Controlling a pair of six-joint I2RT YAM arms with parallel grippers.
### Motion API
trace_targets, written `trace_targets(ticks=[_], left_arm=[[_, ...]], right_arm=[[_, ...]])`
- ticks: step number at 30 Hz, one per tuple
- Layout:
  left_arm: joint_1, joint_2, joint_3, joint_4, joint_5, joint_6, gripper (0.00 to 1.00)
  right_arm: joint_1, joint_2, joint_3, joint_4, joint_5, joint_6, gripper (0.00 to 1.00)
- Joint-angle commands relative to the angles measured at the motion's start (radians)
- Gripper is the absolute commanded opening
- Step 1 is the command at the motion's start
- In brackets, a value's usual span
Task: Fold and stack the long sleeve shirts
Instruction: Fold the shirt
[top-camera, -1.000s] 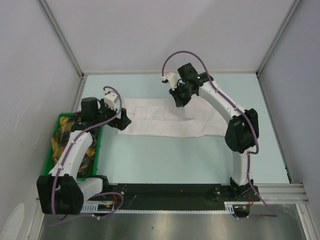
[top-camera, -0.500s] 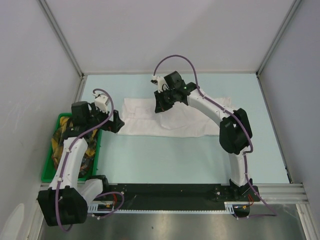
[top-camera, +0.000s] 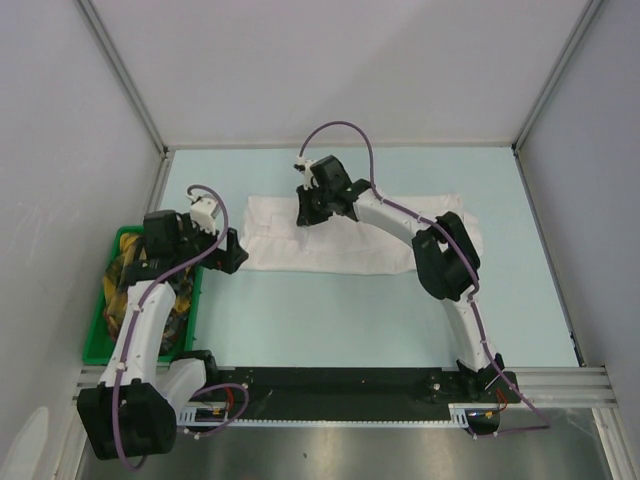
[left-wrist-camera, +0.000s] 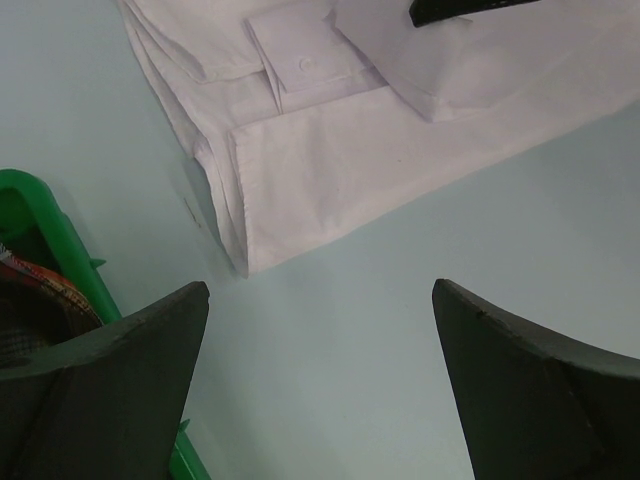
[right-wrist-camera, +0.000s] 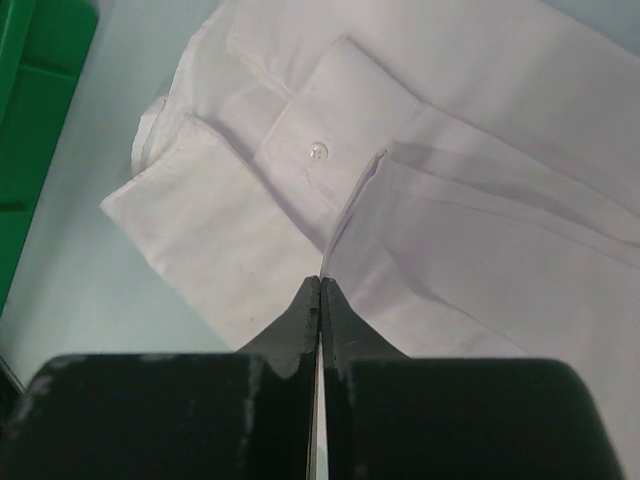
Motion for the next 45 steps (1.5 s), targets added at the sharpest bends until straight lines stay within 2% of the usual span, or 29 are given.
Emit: trace_targets(ticks=[1,4,5,6,8,9,12,13,18,19,23,26,29,34,39,40,42,45], left_arm=[[0.011,-0.032,-0.019,-0.012,-0.001,0.030,0.99],[0.011,-0.032,-0.028,-0.007,0.000,0.038,1.00],[0.010,-0.031,-0.030,-0.006,0.003,0.044,0.99],[0.011,-0.022,-0.031,-0.004,0.017,0.053,0.99],[0.011,-0.003,-0.028,-0.006,0.037,0.111,0.99],[0.007,0.020,-0.025,-0.013,0.079,0.143,1.00],[-0.048,0.052,-0.016,-0.024,0.071,0.281,0.98],[-0.074,0.075,-0.013,-0.025,0.055,0.365,0.98],[-0.257,0.185,-0.011,-0.009,-0.046,0.637,0.95],[-0.265,0.245,-0.002,-0.007,-0.057,0.665,0.94],[-0.311,0.397,0.054,0.002,-0.127,0.725,0.89],[-0.329,0.477,0.073,0.030,-0.190,0.759,0.88],[-0.344,0.529,0.071,0.074,-0.268,0.799,0.89],[-0.354,0.587,0.073,0.136,-0.354,0.836,0.85],[-0.357,0.630,0.074,0.140,-0.403,0.866,0.67],[-0.357,0.630,0.073,0.139,-0.409,0.871,0.60],[-0.357,0.632,0.070,0.139,-0.414,0.871,0.54],[-0.366,0.620,0.068,0.117,-0.403,0.874,0.38]], right_arm=[[0.013,-0.006,0.045,0.121,0.043,0.038,0.00],[0.020,0.006,0.042,0.124,0.020,0.024,0.00],[0.020,0.011,0.042,0.118,-0.012,0.018,0.08],[0.018,0.009,0.041,0.106,-0.023,0.012,0.23],[0.000,-0.012,0.028,0.054,-0.065,-0.019,0.37],[-0.013,-0.056,0.016,0.033,-0.082,-0.033,0.47],[-0.095,-0.158,-0.079,-0.056,-0.124,-0.115,0.62],[-0.149,-0.225,-0.144,-0.102,-0.148,-0.143,0.63],[-0.333,-0.379,-0.310,-0.329,-0.138,-0.342,0.53],[-0.400,-0.415,-0.373,-0.351,-0.133,-0.364,0.52],[-0.537,-0.457,-0.472,-0.438,-0.077,-0.458,0.47],[-0.597,-0.448,-0.508,-0.472,-0.023,-0.522,0.42],[-0.605,-0.425,-0.530,-0.504,0.044,-0.567,0.40],[-0.615,-0.390,-0.593,-0.445,0.189,-0.582,0.41],[-0.640,-0.234,-0.518,-0.357,0.282,-0.582,0.34],[-0.640,-0.213,-0.495,-0.351,0.289,-0.582,0.33],[-0.642,-0.160,-0.432,-0.331,0.333,-0.584,0.31],[-0.642,-0.099,-0.337,-0.308,0.365,-0.602,0.31]])
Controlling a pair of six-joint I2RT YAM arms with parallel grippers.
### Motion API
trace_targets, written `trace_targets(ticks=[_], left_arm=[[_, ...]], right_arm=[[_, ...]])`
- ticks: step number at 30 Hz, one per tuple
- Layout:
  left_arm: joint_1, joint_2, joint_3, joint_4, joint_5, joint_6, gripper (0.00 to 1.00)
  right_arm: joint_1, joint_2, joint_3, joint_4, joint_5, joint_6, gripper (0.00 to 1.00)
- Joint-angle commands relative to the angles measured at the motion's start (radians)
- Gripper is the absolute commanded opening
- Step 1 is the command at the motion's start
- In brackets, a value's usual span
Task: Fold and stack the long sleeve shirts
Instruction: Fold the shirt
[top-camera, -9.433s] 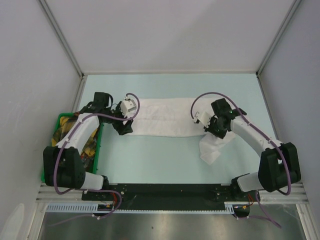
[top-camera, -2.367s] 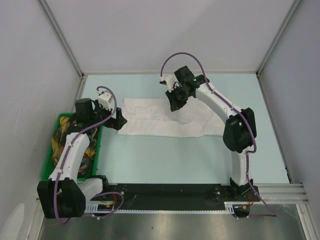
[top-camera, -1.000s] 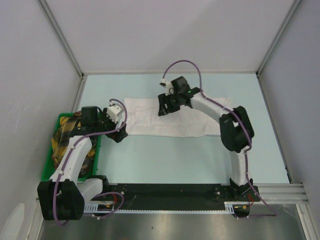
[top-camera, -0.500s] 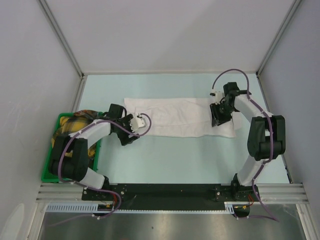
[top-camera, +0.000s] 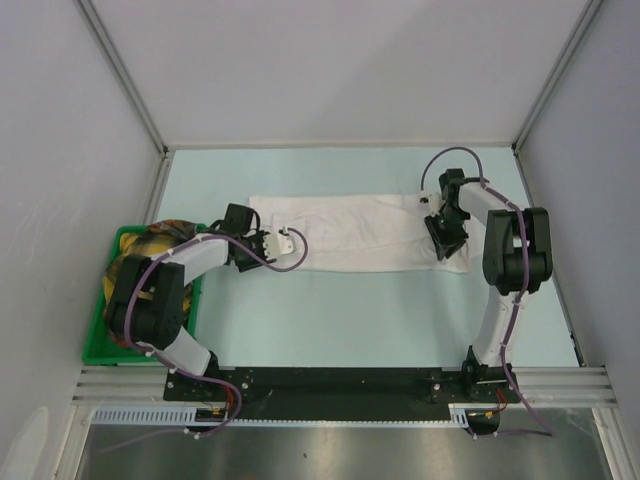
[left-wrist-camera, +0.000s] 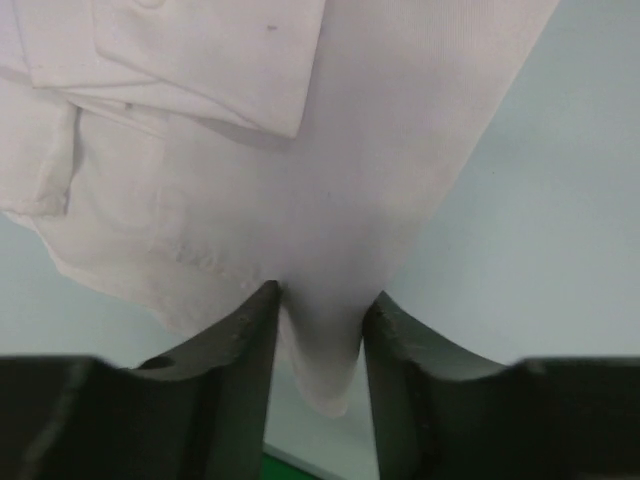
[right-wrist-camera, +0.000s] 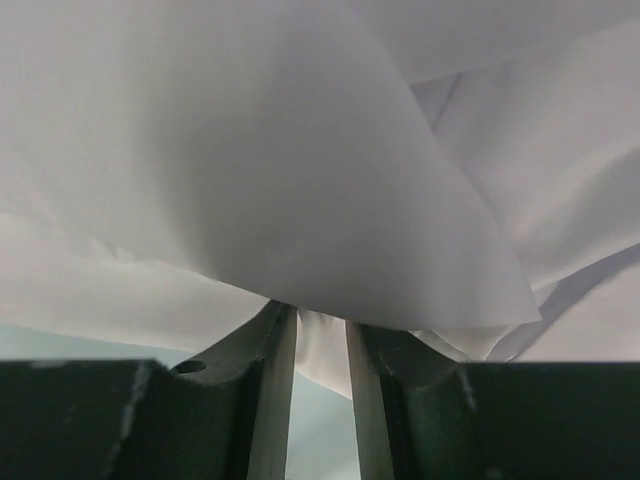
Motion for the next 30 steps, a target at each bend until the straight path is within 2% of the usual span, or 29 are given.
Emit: trace_targets(ticks=[1,6,9,12,14,15,16,17,18,19,20,21,23,25,30], left_arm=[[-0.019,0.003,0.003,-0.063,-0.016,0.044,0.36],[-0.088,-0.019,-0.003,-0.180,0.060,0.029,0.18],[-0.183,-0.032,-0.015,-0.240,0.085,-0.036,0.09],[-0.317,-0.062,-0.015,-0.296,0.134,-0.112,0.06],[-0.436,-0.071,0.003,-0.350,0.182,-0.165,0.06],[-0.507,-0.069,0.013,-0.364,0.192,-0.185,0.09],[-0.533,-0.071,0.031,-0.385,0.223,-0.217,0.15],[-0.552,-0.072,0.043,-0.392,0.237,-0.234,0.25],[-0.550,-0.075,0.057,-0.396,0.254,-0.257,0.41],[-0.540,-0.074,0.094,-0.416,0.275,-0.286,0.45],[-0.523,-0.075,0.118,-0.436,0.318,-0.289,0.55],[-0.468,-0.075,0.146,-0.453,0.346,-0.295,0.58],[-0.385,-0.068,0.249,-0.519,0.442,-0.291,0.61],[-0.258,-0.020,0.375,-0.572,0.478,-0.295,0.64],[-0.032,0.177,0.595,-0.556,0.421,-0.378,0.63]], right_arm=[[-0.013,0.137,0.137,0.185,0.145,-0.049,0.31],[-0.001,0.241,0.319,0.192,0.171,-0.072,0.31],[0.008,0.257,0.398,0.208,0.177,-0.087,0.32],[-0.006,0.201,0.418,0.199,0.141,-0.092,0.37],[-0.035,0.120,0.403,0.166,0.072,-0.074,0.41],[-0.047,0.084,0.392,0.153,0.034,-0.066,0.47],[-0.056,0.021,0.371,0.137,-0.009,-0.045,0.50],[-0.094,-0.015,0.338,0.121,-0.048,-0.037,0.54],[-0.108,-0.045,0.317,0.106,-0.085,-0.023,0.58],[-0.124,-0.075,0.297,0.080,-0.150,0.023,0.60],[-0.162,-0.129,0.272,0.074,-0.190,0.046,0.61],[-0.179,-0.150,0.214,0.064,-0.227,0.078,0.63],[-0.219,-0.202,0.150,0.061,-0.327,0.151,0.63],[-0.245,-0.230,0.049,0.086,-0.375,0.178,0.63],[-0.260,-0.219,-0.067,0.167,-0.451,0.294,0.62]])
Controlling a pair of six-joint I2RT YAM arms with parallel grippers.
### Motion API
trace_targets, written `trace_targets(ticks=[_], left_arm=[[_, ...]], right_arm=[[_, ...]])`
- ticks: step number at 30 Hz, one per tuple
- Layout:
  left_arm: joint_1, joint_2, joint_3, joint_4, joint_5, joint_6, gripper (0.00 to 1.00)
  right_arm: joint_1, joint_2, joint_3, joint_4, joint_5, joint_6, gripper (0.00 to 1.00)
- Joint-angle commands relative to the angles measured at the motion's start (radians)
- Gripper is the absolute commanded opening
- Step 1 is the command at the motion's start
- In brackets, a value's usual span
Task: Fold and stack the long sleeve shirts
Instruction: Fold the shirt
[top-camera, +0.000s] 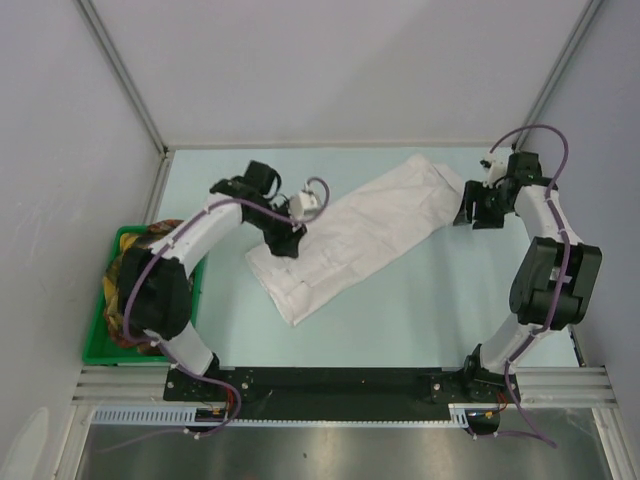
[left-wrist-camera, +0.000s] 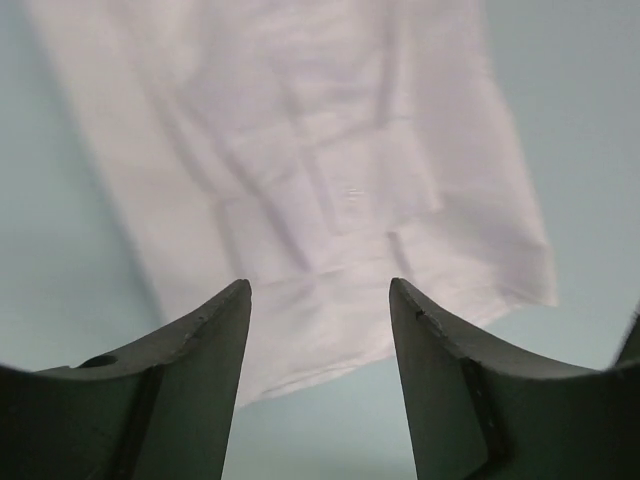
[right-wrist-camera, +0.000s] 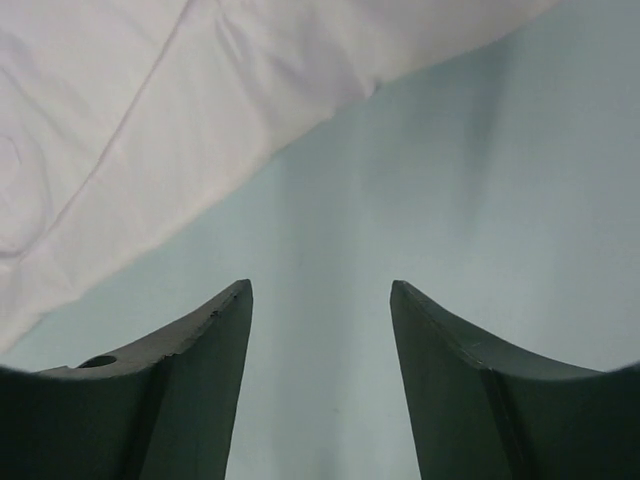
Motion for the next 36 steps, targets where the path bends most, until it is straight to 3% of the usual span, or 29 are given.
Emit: trace_targets(ticks=[1,7,13,14,16,17,20,22,29,33,36], left_arm=[[0.155,0.187,0.173,-0.009,0.007,-0.095,0.63],[0.262,0.380,0.318,-0.006,-0.074,-0.162,0.60],[0.285,0.454,0.292,-0.014,-0.105,-0.175,0.54],[0.285,0.453,0.280,-0.012,-0.103,-0.178,0.48],[0.285,0.451,0.234,-0.034,-0.091,-0.170,0.40],[0.285,0.442,0.217,-0.061,-0.082,-0.150,0.28],[0.284,0.398,0.095,-0.066,-0.064,-0.135,0.12],[0.284,0.339,-0.016,-0.063,-0.056,-0.129,0.07],[0.256,0.224,-0.292,-0.055,-0.004,-0.144,0.02],[0.212,0.177,-0.372,-0.049,-0.024,-0.138,0.00],[0.189,0.143,-0.394,-0.044,-0.031,-0.126,0.00]], right_arm=[[0.009,0.063,-0.078,0.064,-0.148,0.142,0.62],[0.003,0.205,-0.027,0.153,-0.170,0.174,0.59],[0.001,0.302,0.000,0.218,-0.167,0.188,0.57],[0.001,0.310,-0.003,0.225,-0.170,0.192,0.57],[0.004,0.325,-0.004,0.247,-0.170,0.201,0.56],[0.010,0.340,-0.004,0.253,-0.171,0.202,0.55],[0.012,0.377,0.012,0.267,-0.177,0.209,0.53],[0.018,0.405,0.051,0.278,-0.185,0.215,0.51],[0.061,0.534,0.199,0.272,-0.227,0.225,0.40],[0.131,0.652,0.339,0.244,-0.236,0.224,0.35],[0.170,0.716,0.456,0.230,-0.239,0.234,0.24]])
